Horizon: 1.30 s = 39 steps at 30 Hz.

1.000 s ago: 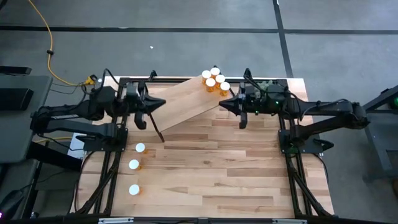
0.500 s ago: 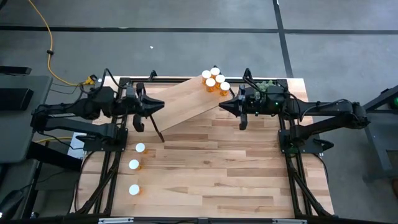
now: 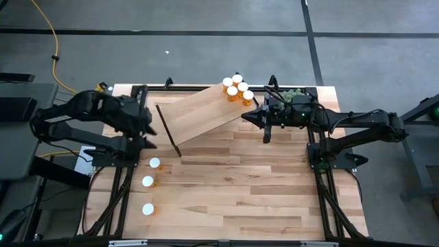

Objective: Pick and place medicine bottles onto shelf by color
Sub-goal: Put the pill bottle on the shelf aligned with the other pill bottles

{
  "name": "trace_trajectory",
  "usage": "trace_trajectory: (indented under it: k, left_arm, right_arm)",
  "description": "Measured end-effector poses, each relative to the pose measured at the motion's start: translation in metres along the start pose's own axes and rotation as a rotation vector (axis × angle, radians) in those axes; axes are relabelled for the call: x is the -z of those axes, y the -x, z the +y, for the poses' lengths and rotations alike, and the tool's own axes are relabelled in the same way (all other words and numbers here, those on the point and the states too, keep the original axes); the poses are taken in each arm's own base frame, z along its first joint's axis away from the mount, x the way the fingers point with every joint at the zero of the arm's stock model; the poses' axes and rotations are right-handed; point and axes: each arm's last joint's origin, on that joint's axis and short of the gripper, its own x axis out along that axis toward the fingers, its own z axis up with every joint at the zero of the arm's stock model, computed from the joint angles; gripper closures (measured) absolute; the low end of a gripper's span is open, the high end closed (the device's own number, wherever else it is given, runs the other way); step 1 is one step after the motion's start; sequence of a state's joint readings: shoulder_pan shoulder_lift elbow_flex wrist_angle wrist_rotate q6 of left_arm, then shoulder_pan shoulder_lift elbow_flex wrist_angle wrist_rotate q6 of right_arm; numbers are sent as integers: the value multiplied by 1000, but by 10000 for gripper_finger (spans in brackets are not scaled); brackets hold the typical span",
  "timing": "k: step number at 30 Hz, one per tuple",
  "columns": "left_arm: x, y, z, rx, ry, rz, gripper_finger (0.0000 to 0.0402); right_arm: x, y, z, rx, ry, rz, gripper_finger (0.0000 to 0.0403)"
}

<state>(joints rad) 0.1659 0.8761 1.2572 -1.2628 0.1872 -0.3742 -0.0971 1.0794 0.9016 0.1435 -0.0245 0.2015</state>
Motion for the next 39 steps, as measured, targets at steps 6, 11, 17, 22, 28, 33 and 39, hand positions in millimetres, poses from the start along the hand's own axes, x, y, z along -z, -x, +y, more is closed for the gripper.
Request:
trace_trajectory:
  k: [6, 11, 17, 22, 28, 33, 39]
  left_arm:
    - [13, -9, 3, -118, 208, 212, 93]
    - [19, -32, 4, -186, 310, 294, 92]
    - [43, -79, 9, -266, 388, 446, 92]
    - [55, -105, 12, -279, 460, 446, 92]
    - [61, -119, 11, -387, 439, 447, 92]
    - [62, -130, 5, -438, 401, 445, 92]
    - [66, -147, -3, -490, 305, 511, 92]
  right_arm:
    - [0, 0, 0, 3, 0, 1, 402]
    - [1, 0, 0, 5, 0, 11, 402]
    - [3, 0, -1, 11, 0, 26, 402]
    - [4, 0, -2, 46, 0, 34, 402]
    - [4, 0, -2, 50, 0, 34, 402]
    - [4, 0, -2, 51, 0, 39, 402]
    - [5, 0, -2, 51, 0, 42, 402]
